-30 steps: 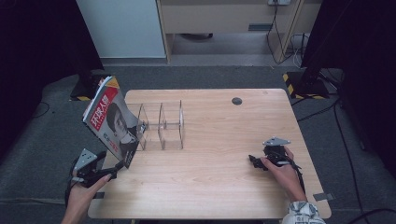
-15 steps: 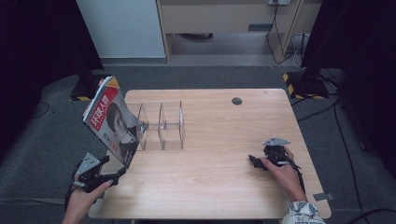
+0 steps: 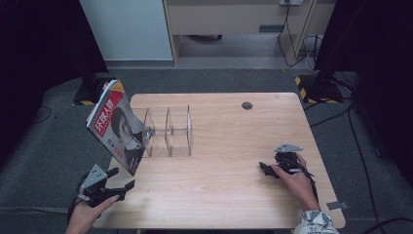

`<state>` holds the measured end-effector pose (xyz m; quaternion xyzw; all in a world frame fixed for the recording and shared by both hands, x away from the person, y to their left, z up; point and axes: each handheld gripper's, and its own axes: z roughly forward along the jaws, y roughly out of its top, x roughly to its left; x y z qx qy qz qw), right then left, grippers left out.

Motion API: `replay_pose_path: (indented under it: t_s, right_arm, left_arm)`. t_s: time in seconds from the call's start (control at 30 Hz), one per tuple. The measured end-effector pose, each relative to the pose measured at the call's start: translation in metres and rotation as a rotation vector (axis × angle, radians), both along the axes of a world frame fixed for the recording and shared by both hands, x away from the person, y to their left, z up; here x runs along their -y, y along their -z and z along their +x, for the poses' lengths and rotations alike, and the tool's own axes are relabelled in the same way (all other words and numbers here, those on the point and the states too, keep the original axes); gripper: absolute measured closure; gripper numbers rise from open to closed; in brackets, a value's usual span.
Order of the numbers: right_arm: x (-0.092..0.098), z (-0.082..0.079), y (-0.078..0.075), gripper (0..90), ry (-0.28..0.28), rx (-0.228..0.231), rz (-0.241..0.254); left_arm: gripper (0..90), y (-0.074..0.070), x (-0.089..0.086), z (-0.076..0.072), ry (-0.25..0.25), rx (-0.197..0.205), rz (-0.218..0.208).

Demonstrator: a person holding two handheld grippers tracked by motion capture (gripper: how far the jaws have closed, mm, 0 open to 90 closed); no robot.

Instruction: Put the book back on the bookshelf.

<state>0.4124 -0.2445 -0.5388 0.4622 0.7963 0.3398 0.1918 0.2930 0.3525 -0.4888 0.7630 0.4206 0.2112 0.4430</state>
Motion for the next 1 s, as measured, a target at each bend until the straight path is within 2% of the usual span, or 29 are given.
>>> replay_pose_path:
  t_s: [0.23, 0.43, 0.53, 0.6, 0.67, 0.83, 1.0]
  right_arm:
    - [0.0, 0.0, 0.0, 8.0, -0.001, 0.0, 0.0]
    - [0.0, 0.0, 0.0, 8.0, -0.001, 0.0, -0.001]
    - [0.0, 0.0, 0.0, 8.0, -0.001, 0.0, -0.001]
    - [0.0, -0.001, 0.0, 8.0, -0.001, 0.0, -0.001]
    - [0.0, -0.001, 0.0, 8.0, -0.001, 0.001, -0.002]
    - [-0.001, -0.001, 0.0, 8.0, 0.0, 0.001, -0.002]
    - [-0.001, -0.001, 0.0, 8.0, -0.001, 0.0, -0.001]
  left_arm:
    - [13.3, -0.003, 0.023, 0.005, 0.079, -0.003, 0.02]
    - [13.1, -0.004, 0.046, 0.019, 0.135, -0.003, 0.043]
    - [12.9, -0.001, 0.058, 0.027, 0.158, -0.016, 0.056]
    - [12.6, -0.001, 0.064, 0.031, 0.167, -0.017, 0.061]
    - [12.6, -0.002, 0.07, 0.038, 0.167, -0.016, 0.045]
    - [12.4, -0.002, 0.086, 0.05, 0.182, -0.022, 0.058]
    - [12.1, 0.0, 0.105, 0.061, 0.2, -0.028, 0.051]
